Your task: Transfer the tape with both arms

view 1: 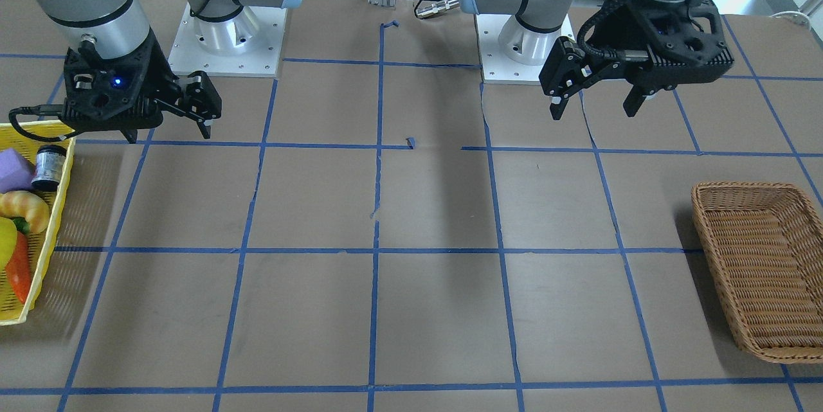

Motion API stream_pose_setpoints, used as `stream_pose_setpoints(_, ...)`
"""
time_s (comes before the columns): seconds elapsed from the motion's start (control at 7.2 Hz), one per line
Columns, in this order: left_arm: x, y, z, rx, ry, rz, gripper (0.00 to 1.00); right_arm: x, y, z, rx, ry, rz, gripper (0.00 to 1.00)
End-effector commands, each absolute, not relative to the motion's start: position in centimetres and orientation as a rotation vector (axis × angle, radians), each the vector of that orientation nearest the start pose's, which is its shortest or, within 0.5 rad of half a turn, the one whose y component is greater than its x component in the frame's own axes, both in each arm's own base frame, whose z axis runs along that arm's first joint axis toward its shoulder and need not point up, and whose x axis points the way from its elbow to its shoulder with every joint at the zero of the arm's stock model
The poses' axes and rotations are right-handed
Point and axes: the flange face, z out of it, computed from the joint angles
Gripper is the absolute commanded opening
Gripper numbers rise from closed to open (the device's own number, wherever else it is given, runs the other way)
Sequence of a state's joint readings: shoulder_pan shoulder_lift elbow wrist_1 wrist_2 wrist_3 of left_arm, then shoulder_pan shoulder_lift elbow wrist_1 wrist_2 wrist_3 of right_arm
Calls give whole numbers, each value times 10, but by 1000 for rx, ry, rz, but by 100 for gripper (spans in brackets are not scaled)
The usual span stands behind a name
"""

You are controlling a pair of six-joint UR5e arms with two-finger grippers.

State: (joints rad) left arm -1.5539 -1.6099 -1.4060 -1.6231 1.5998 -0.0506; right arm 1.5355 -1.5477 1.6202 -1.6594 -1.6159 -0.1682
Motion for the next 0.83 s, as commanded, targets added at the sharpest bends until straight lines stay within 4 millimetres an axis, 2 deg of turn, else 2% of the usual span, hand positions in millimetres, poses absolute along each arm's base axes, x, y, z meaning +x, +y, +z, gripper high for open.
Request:
stream_pose_setpoints(0.0,-123,-515,538,-102,3112,-106,100,95,-515,463,-190,3190,-43,100)
stream_pose_setpoints(0.14,-125,-513,536,-97,3114,-96,100,63,-520,464,-110,3188,-52,100)
stream_pose_setpoints(0.28,-125,-513,536,-97,3112,-99,100,7,-525,463,-73,3186,-36,100)
stream_pose_setpoints(0.42,-125,-513,538,-97,3112,-104,100,-55,-525,460,-133,3160,-41,100)
stream_pose_setpoints(0.56,-125,-513,538,-97,3112,-104,100,-115,-526,448,-170,3079,-72,100)
stream_pose_setpoints(0.69,-125,-513,538,-99,3112,-104,100,-177,-525,427,-232,3031,-105,100)
